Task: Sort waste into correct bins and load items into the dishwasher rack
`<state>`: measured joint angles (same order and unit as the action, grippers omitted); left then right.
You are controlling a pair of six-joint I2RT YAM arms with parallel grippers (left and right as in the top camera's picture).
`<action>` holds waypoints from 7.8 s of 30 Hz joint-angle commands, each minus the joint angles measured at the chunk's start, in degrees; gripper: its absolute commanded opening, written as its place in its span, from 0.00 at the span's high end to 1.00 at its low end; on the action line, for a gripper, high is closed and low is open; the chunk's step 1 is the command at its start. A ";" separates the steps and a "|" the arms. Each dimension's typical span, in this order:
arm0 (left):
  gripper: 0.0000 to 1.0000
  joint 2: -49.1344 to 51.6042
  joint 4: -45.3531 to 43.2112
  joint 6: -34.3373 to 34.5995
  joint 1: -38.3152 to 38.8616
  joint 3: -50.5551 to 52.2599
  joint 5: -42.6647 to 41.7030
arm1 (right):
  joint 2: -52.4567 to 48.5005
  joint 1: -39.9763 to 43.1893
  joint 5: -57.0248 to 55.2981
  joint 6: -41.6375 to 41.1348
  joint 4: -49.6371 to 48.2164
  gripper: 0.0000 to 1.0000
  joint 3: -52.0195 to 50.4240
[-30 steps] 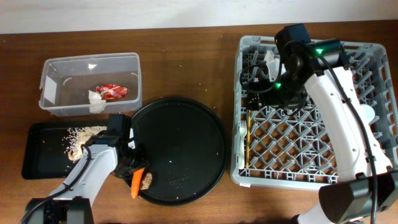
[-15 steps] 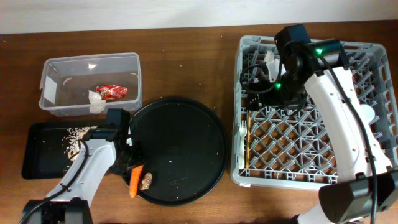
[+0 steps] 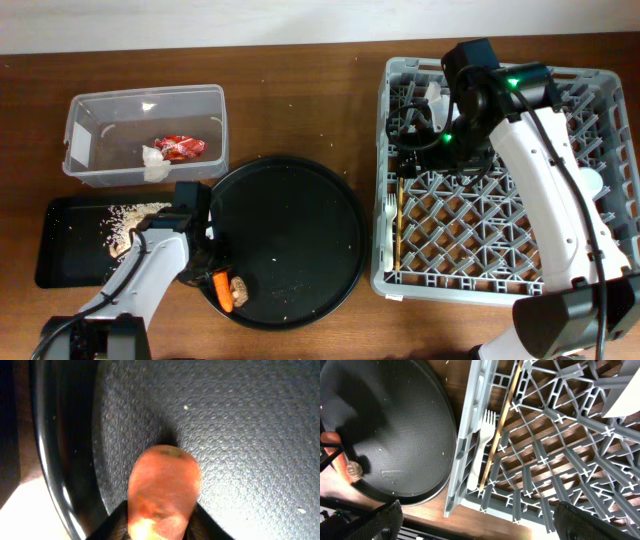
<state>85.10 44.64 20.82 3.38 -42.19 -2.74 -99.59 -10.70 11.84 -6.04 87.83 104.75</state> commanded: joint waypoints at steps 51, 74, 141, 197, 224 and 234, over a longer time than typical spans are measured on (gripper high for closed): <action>0.98 10.99 0.94 -0.46 -36.96 -19.71 11.58 | -0.20 -0.17 -0.50 -0.48 1.36 0.01 -0.31; 0.44 13.42 8.79 -0.50 -36.79 -27.34 6.73 | -0.20 -0.17 -0.55 -0.46 1.51 0.01 -0.31; 0.99 6.25 17.40 4.00 -3.04 -21.62 6.03 | -0.20 -0.17 -0.55 -0.44 2.19 0.00 -0.33; 0.44 4.52 3.41 -0.31 -22.08 -21.75 1.79 | -0.20 -0.17 -0.52 -0.44 2.19 0.02 -0.33; 0.22 -6.38 37.31 -12.79 -1.44 -40.72 1.38 | 7.37 18.01 -3.19 2.56 1.88 0.01 -0.59; 0.01 -43.34 18.73 -12.76 -1.42 -20.61 2.56 | 42.18 17.86 -8.26 2.58 -20.85 0.02 -28.63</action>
<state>51.29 66.92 8.95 2.15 -69.54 -1.04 -66.15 7.09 7.25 -4.01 70.06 85.43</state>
